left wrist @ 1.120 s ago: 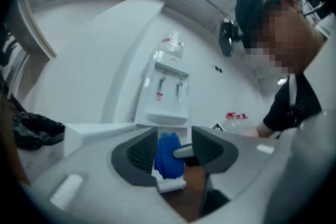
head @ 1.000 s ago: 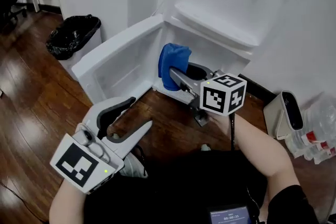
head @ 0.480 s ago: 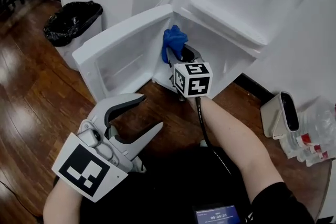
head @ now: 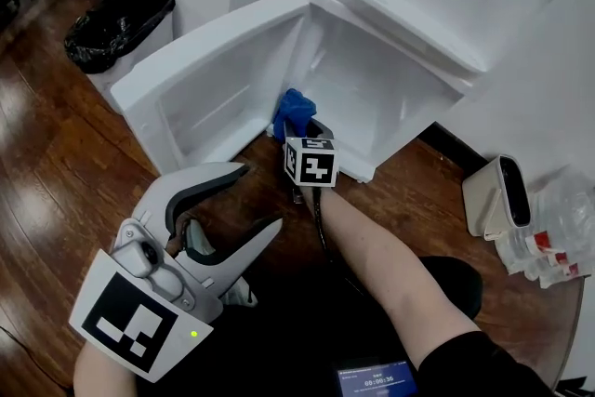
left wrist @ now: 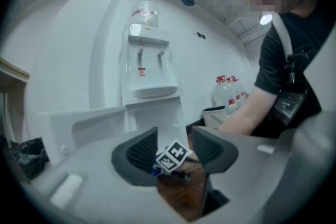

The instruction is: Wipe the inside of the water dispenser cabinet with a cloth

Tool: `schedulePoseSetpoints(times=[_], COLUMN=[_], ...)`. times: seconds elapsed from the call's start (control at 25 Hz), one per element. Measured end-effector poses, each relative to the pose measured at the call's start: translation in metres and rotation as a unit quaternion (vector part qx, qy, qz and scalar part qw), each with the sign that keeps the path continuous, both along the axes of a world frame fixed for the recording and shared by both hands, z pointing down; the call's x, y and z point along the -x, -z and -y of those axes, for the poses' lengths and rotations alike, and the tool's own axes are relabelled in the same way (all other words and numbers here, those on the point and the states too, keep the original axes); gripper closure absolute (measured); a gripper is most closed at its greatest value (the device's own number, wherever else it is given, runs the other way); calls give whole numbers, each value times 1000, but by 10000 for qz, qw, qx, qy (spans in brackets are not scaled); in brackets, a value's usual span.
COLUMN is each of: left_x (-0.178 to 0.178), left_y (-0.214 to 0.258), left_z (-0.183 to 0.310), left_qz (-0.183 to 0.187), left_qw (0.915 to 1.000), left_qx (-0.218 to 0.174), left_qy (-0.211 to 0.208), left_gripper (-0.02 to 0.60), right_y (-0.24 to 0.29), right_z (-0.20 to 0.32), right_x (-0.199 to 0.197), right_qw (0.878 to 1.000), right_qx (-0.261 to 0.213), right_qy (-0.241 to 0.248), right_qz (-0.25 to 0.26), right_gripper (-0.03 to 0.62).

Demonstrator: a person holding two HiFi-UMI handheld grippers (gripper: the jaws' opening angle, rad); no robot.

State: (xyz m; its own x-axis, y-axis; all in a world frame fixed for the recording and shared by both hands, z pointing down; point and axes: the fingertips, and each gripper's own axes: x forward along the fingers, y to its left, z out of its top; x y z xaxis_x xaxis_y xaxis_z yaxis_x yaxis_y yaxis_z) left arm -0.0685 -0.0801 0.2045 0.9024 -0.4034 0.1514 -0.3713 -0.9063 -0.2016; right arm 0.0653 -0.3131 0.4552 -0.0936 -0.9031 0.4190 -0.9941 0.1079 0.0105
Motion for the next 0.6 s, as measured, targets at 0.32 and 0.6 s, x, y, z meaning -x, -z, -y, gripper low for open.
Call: schedulePoseSetpoints(times=[0.32,0.6], left_x=[5,-2], left_y=[-8,-18], left_z=[1,0], left_qz=[118,132], left_qw=[9998,9997], left_qx=[146,85], left_qy=[109,199], left_gripper=[377,379], right_y=[-1,-3], right_z=[-76,-131], right_x=[-115,-163], right_qw=[9874,9729], right_qx=[916,1389], right_qy=[-471,-1726], right_qz=[-1202,-670], right_gripper=[471,471])
